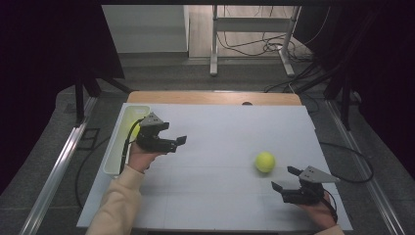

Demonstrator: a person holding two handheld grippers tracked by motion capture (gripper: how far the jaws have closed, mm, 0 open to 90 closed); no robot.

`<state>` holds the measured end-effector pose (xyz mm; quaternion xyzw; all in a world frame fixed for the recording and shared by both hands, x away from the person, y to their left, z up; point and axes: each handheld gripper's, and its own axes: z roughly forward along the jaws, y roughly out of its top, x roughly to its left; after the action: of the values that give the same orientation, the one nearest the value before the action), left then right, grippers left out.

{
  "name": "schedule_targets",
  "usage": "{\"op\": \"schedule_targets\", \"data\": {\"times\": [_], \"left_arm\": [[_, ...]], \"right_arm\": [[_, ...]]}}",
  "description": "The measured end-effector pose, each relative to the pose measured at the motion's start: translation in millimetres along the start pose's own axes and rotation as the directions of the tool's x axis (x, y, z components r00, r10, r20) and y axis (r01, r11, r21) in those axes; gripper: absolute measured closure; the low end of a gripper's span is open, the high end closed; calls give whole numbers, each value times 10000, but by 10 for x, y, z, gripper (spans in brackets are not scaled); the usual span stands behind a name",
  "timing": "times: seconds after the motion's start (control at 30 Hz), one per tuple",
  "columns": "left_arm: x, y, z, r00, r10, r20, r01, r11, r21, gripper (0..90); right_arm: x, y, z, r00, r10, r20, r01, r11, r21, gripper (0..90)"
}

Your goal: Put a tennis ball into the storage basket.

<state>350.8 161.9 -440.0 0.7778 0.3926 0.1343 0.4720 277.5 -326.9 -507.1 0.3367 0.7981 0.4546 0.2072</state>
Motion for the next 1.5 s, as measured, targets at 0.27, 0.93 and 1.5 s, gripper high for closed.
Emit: {"op": "schedule_targets", "data": {"times": [0.27, 0.93, 1.5], "left_arm": [[-61, 7, 64, 9996, 146, 255, -150, 9998, 156, 96], [-229, 8, 260, 9965, 364, 753, -401, 9981, 478, 94], [-402, 9, 451, 9901, 649, 1245, -757, 9936, 839, 93]], "right_arm": [[-2, -1, 0, 10000, 5, -8, -5, 10000, -5, 145], [-3, 1, -2, 10000, -3, -9, 3, 10000, -16, 145], [-1, 0, 2, 10000, -2, -5, 2, 10000, 10, 145]]}}
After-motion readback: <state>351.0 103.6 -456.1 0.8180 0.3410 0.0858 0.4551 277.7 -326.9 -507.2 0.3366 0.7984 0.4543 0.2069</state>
